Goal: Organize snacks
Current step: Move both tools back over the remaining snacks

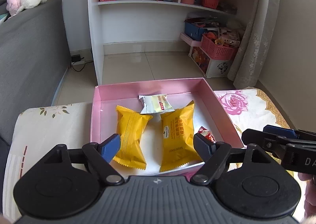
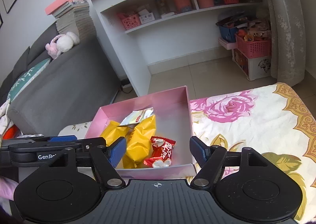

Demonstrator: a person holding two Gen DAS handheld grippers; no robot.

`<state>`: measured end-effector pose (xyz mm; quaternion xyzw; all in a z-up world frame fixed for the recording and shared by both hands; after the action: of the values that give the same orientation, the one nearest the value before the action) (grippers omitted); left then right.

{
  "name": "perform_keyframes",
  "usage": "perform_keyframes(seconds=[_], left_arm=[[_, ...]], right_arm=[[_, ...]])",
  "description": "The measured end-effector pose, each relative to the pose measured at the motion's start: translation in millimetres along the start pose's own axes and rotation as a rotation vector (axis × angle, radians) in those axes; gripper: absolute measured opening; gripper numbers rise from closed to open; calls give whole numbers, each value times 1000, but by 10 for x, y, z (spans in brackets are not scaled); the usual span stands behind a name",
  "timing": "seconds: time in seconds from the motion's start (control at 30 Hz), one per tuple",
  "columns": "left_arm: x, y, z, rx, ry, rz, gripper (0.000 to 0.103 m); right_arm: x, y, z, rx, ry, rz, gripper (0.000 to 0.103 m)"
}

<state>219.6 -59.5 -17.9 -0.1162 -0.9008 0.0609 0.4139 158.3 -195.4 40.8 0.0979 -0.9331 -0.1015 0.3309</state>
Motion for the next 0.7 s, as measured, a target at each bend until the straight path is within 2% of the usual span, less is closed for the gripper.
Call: perform_keyframes(seconds=[0.2, 0.37, 0.7], left_arm=[[200, 50, 166, -20, -3, -5, 92], [367, 124, 346, -35, 0, -15, 100], [577, 382, 725, 3, 13, -35, 103]], right_arm=[[189, 71, 45, 15, 4, 9, 87], [338, 142, 124, 23, 8, 10, 93], [460, 296, 359, 37, 24, -3, 96]])
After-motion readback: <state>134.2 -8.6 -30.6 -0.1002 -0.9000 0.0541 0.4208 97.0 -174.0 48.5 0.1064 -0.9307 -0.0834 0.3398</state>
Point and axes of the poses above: each gripper's, at about its wrist camera, not at the fingertips, and x roughly against the way its jaws point, y to its left, z to its underside, the point moved 6 cm from there along -x, roughly the way its jaws point, and after that the axes turned 10 degrees about x, right-handed, at the moved point
